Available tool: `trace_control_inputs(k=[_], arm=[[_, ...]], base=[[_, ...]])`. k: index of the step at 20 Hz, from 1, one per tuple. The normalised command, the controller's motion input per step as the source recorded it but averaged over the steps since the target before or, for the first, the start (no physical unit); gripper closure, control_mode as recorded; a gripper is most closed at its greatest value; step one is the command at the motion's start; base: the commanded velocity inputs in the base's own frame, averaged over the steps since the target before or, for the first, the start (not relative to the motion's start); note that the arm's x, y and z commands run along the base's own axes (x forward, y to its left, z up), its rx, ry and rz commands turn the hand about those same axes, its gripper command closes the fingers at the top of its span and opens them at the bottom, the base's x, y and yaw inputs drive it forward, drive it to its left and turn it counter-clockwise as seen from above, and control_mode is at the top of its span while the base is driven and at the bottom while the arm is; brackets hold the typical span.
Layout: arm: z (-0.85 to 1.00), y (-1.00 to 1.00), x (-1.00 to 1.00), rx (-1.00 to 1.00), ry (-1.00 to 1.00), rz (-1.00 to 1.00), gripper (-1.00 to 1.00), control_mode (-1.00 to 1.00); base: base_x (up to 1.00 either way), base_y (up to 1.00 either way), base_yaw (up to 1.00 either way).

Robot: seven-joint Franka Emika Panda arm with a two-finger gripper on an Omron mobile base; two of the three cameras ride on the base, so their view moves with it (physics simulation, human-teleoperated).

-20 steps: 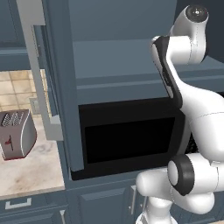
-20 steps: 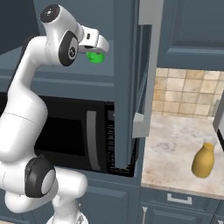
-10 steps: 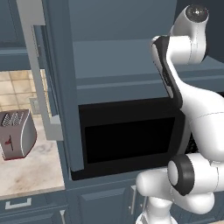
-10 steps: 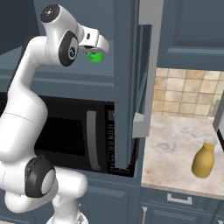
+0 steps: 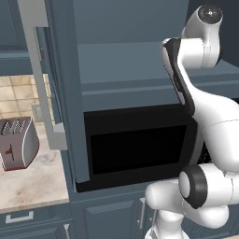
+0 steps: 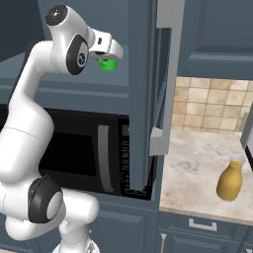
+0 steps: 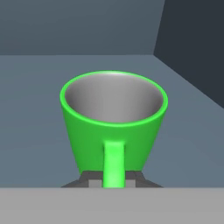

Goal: There is a tray on the dining counter. Grab the cup, mug, and pitcher and place them on the tray. The pitcher may be placed next to the tray if it cannot fit the tray.

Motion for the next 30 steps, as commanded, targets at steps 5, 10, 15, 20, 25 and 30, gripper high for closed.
trace_control_inputs(k=[5, 10, 15, 20, 25, 30], arm=[[0.00, 0.00, -0.21, 0.00, -0.01, 0.00, 1.00, -1.00], [0.00, 0.00, -0.37, 0.00, -0.04, 0.00, 1.00, -1.00], [0.00, 0.00, -0.47, 0.00, -0.02, 0.00, 1.00, -1.00], [0.00, 0.00, -0.60, 0.00, 0.00, 0.00, 1.00, -1.00], [0.07, 0.00, -0.54, 0.00, 0.00, 0.00, 1.00, -1.00], [0.20, 0.06, -0.57, 0.00, 0.00, 0.00, 1.00, -1.00]], base=[[0.00, 0.00, 0.00], [0.00, 0.00, 0.00], [0.00, 0.00, 0.00], [0.00, 0.00, 0.00], [0.00, 0.00, 0.00], [0.00, 0.00, 0.00]])
